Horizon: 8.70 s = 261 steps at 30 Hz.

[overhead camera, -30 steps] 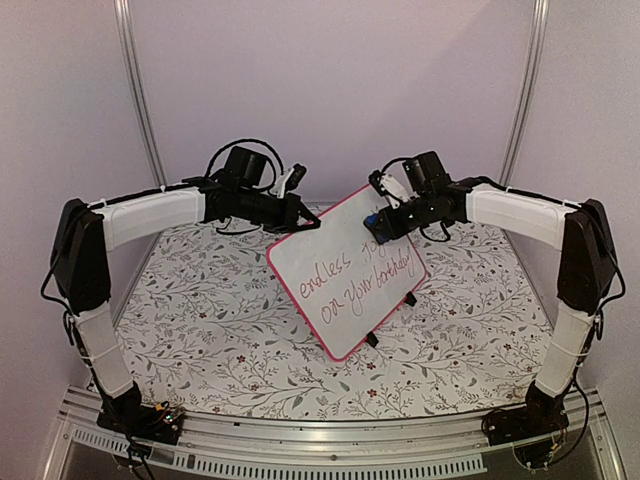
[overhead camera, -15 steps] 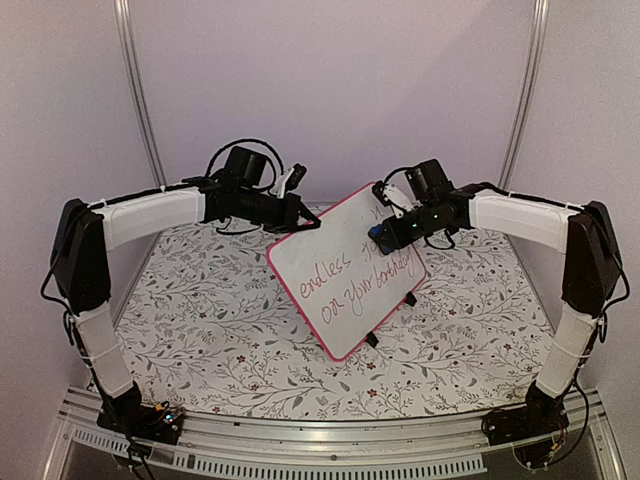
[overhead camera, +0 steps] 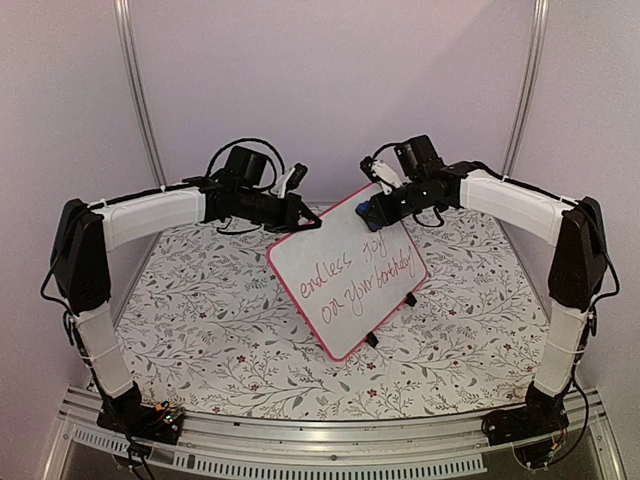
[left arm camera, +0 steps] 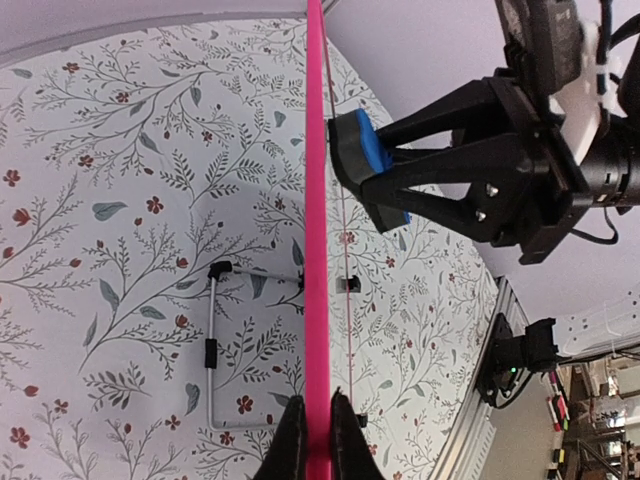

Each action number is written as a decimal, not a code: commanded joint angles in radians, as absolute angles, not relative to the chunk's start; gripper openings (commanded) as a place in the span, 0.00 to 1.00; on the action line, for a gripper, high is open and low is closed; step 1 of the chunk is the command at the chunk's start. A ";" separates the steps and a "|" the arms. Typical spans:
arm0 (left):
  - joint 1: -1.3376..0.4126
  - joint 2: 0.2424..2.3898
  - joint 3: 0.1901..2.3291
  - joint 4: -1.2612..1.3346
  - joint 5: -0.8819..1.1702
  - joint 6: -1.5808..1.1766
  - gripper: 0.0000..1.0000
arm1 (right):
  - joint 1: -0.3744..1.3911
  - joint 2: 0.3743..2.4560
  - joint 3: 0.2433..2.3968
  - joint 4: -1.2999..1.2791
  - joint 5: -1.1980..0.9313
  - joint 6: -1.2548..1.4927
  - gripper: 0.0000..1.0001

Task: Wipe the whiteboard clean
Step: Erase the whiteboard at the center of the board.

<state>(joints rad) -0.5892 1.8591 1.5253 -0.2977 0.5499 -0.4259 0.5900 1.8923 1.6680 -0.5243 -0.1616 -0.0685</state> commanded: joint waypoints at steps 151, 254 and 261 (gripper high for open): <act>-0.568 1.803 1.518 -0.291 0.484 -0.373 0.54 | 0.745 1.629 1.393 -0.386 0.094 0.036 0.00; -0.517 1.468 1.071 -0.206 0.581 -0.360 0.00 | 1.181 1.805 1.240 -0.224 0.345 0.143 0.00; -0.518 1.466 1.071 -0.206 0.581 -0.360 0.00 | 1.181 1.797 1.218 -0.236 0.347 0.155 0.00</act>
<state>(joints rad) -0.5213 1.4704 1.0798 -0.2253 0.5762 -0.3904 1.1782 1.8004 1.2572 -0.1513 0.3470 0.1349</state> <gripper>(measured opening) 0.036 0.211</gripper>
